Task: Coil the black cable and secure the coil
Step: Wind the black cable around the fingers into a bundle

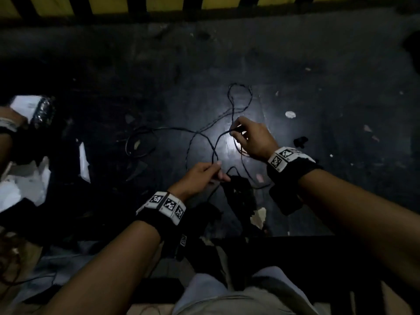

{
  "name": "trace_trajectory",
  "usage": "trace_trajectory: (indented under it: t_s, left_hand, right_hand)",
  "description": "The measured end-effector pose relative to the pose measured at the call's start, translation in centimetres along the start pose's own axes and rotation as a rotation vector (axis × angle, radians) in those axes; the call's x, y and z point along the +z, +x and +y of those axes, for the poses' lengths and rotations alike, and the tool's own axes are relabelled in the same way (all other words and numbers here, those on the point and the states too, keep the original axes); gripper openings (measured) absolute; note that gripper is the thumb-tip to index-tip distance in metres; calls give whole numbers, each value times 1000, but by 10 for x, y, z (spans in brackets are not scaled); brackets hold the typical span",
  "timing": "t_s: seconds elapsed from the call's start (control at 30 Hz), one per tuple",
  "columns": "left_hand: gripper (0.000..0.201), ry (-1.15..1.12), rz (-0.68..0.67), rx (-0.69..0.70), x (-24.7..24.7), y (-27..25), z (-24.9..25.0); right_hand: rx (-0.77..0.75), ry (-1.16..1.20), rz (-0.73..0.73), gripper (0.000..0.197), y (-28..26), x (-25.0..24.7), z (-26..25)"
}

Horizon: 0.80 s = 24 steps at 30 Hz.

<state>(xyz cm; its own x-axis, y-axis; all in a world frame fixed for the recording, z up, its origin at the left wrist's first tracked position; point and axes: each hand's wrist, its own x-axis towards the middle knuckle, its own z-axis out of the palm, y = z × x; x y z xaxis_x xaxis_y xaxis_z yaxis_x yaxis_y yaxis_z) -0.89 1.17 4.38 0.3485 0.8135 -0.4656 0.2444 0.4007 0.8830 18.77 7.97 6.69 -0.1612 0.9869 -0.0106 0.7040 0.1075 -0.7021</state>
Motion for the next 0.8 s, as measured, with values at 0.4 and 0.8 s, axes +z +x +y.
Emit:
trace_trajectory:
  t_s: [0.4, 0.8]
  left_hand:
    - [40, -141, -243, 233, -25, -68, 124]
    - [46, -327, -381, 289, -44, -49, 169]
  right_hand:
    - [-41, 10, 145, 18, 20, -62, -49]
    - [-89, -124, -308, 25, -63, -3, -50]
